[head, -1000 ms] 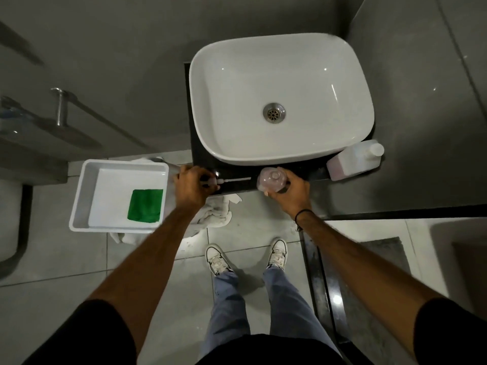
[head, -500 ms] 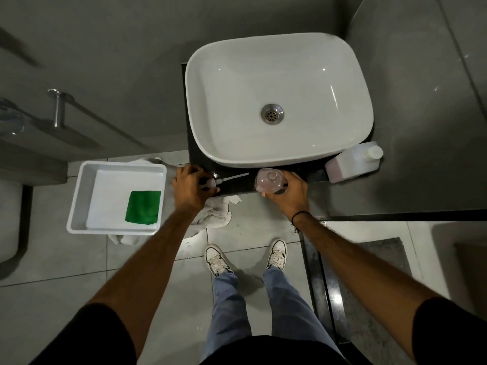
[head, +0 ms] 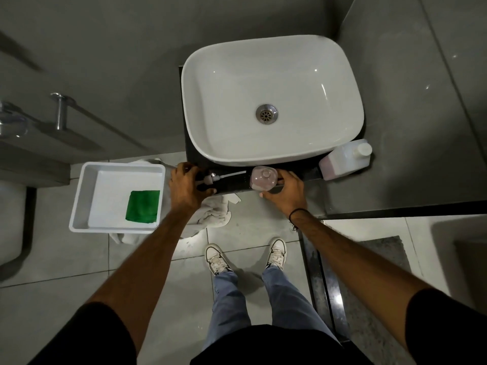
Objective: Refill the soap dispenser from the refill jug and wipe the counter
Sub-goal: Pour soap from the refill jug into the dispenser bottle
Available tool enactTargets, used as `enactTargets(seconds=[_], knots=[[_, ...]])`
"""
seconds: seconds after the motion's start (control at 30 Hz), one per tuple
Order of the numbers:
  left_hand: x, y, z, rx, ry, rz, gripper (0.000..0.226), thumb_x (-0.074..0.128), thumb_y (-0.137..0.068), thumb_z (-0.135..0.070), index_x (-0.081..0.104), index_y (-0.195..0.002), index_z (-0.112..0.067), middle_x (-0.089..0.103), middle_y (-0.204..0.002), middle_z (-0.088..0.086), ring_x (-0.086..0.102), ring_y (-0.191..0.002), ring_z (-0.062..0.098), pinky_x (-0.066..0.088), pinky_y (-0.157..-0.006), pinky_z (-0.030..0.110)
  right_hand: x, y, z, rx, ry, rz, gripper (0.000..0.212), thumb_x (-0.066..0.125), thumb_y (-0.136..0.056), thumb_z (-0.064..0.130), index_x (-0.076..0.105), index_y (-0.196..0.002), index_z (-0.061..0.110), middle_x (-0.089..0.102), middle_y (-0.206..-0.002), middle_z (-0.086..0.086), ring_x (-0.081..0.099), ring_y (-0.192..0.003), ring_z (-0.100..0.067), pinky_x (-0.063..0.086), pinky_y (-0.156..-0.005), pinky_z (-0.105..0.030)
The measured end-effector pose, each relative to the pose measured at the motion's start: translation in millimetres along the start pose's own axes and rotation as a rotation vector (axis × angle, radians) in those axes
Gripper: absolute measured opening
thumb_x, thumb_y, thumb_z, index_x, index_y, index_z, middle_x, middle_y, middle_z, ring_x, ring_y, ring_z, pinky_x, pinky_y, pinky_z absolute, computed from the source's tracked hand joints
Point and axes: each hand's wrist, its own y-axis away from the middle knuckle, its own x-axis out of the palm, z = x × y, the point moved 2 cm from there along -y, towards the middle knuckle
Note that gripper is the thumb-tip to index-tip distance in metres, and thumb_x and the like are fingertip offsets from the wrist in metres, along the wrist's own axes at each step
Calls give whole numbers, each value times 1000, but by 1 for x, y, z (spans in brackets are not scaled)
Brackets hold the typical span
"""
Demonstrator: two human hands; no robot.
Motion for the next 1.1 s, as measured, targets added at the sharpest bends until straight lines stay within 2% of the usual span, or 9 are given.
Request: enactTargets(seconds=[0.13,0.2,0.3,0.47,0.6,0.7,0.87,1.0,1.1], knots=[[-4,25,-4,-22,42,-81,70,93,-66,-37,59,-125,-20,52,-129,14,49,-117,34,51,-94,45,-10,8,-9,47,12,50,75,96,-60,19,64,-127,6,65,-118,-12,66,-98,-25,57,-86,-34],[0,46,-10,-7,59,-148,59,88,-75,-31,58,-123,-13,54,-122,17,55,-109,34,56,-88,45,-20,17,-21,84,7,83,75,95,-63,19,62,-129,6,66,-118,-12,66,-99,-24,54,-85,-29],[8,76,-28,32,74,-124,33,75,-88,-26,59,-114,-13,55,-119,10,61,-96,25,60,-77,44,-41,28,-47,167,-1,100,68,93,-67,22,64,-127,8,70,-114,-10,67,-99,-23,56,-90,-35],[21,105,-86,262,79,5,17,69,-93,-23,62,-105,-13,57,-111,4,63,-81,20,58,-66,39,-89,32,-86,253,-13,-64,65,92,-69,27,65,-124,6,70,-115,-12,66,-107,-28,52,-97,-35],[26,106,-163,526,137,-32,9,70,-93,-16,67,-97,-9,62,-103,6,62,-72,21,55,-60,41,-122,22,-102,297,-57,-209,92,92,-66,38,48,-142,9,59,-134,-14,53,-127,-31,44,-108,-41],[28,88,-230,711,186,-32,12,66,-95,-11,68,-105,-6,64,-107,8,63,-82,22,56,-67,39,-135,10,-102,252,-119,-255,108,94,-61,35,38,-150,7,48,-148,-17,44,-138,-32,40,-113,-45],[33,42,-328,810,51,90,51,62,-93,-2,52,-143,-5,55,-143,15,54,-123,34,47,-104,43,-142,-10,-90,156,-29,-297,106,93,-61,47,43,-147,8,56,-140,-15,54,-128,-33,46,-103,-41],[40,23,-355,868,-128,126,46,61,-93,-1,58,-138,-4,61,-132,17,56,-113,37,48,-96,41,-141,-21,-91,204,-35,-232,84,89,-72,43,51,-139,11,62,-133,-14,59,-121,-32,50,-95,-38],[43,20,-356,754,-108,147,41,66,-94,-20,60,-131,-4,60,-123,17,56,-114,35,51,-89,42,-141,-22,-96,256,-110,-182,68,83,-79,42,52,-134,18,56,-133,-14,55,-123,-32,50,-97,-40]])
